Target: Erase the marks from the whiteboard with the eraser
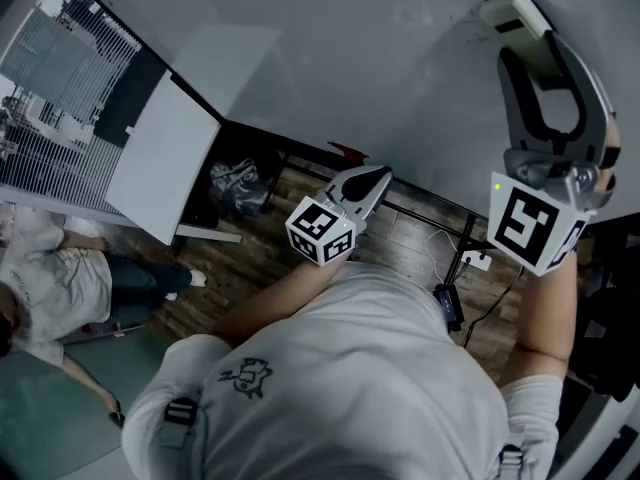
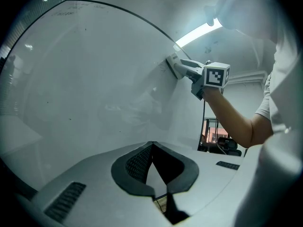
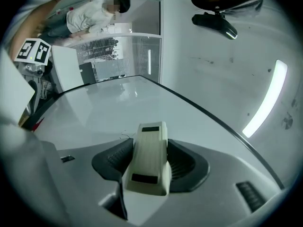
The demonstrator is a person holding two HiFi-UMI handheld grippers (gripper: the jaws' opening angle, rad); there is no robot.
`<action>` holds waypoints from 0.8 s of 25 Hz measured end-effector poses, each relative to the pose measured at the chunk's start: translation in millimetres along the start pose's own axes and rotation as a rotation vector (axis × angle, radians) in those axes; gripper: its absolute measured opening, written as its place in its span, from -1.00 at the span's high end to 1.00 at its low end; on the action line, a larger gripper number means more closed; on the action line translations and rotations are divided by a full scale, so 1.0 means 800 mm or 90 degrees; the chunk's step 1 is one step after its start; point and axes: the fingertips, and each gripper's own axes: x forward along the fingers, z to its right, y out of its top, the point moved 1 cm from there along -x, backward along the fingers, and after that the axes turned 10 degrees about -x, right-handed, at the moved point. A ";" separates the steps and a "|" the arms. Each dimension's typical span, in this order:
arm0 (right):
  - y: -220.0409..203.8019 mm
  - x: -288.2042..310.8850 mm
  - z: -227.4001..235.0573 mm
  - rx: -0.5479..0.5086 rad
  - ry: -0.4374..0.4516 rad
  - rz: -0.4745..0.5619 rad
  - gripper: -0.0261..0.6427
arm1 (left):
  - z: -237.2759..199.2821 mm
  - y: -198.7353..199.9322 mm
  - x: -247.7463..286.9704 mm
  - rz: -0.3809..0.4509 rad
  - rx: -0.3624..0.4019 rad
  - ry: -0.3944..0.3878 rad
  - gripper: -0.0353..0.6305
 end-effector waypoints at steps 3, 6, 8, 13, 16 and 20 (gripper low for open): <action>-0.010 -0.004 -0.014 0.015 0.018 -0.003 0.22 | 0.013 0.008 0.010 0.002 0.008 0.003 0.87; -0.016 -0.007 -0.048 0.042 0.048 0.005 0.22 | 0.024 0.014 0.019 0.004 0.015 0.008 0.87; -0.009 -0.007 -0.084 0.066 0.066 0.014 0.22 | 0.019 0.016 0.016 0.008 0.017 0.010 0.87; 0.008 -0.008 -0.175 0.097 0.142 0.010 0.22 | 0.004 0.019 0.002 0.015 0.018 0.019 0.87; 0.006 -0.016 -0.222 0.125 0.184 -0.001 0.22 | 0.000 0.017 -0.002 0.015 0.017 0.027 0.87; 0.002 -0.024 -0.276 0.168 0.233 -0.022 0.22 | -0.007 0.019 -0.006 0.020 0.018 0.033 0.87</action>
